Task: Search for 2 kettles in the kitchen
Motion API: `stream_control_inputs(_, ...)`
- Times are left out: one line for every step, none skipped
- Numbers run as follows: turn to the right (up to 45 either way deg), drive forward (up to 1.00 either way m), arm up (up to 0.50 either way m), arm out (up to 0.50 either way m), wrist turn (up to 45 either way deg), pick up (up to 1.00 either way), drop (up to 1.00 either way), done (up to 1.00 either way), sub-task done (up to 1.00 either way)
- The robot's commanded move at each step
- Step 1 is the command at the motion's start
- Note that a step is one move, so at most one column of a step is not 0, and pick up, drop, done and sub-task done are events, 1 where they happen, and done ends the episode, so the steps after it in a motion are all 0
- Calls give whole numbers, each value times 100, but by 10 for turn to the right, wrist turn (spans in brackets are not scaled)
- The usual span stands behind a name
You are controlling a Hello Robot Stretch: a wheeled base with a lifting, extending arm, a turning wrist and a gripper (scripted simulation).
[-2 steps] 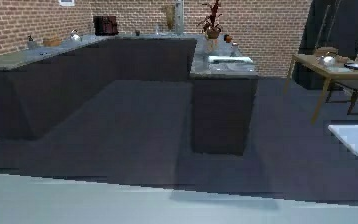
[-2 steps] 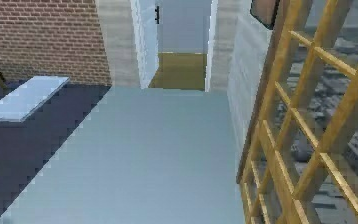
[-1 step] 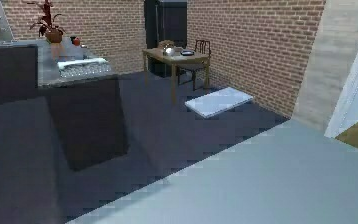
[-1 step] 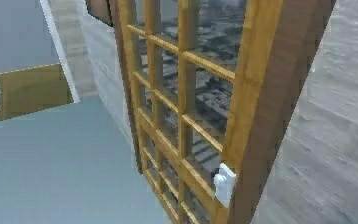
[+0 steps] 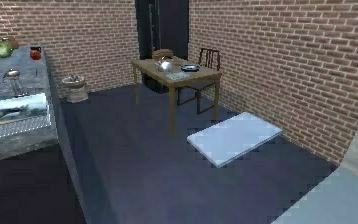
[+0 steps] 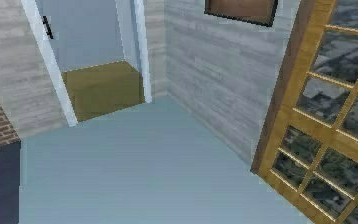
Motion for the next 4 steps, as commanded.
stream_control_inputs(0, 40, 0, 0, 0, 0, 0, 0, 0)
stream_control_inputs(-30, 0, 0, 0, 0, 0, 0, 0, 0)
stream_control_inputs(0, 100, 0, 0, 0, 0, 0, 0, 0)
stream_control_inputs(-210, 0, 0, 0, 0, 0, 0, 0, 0)
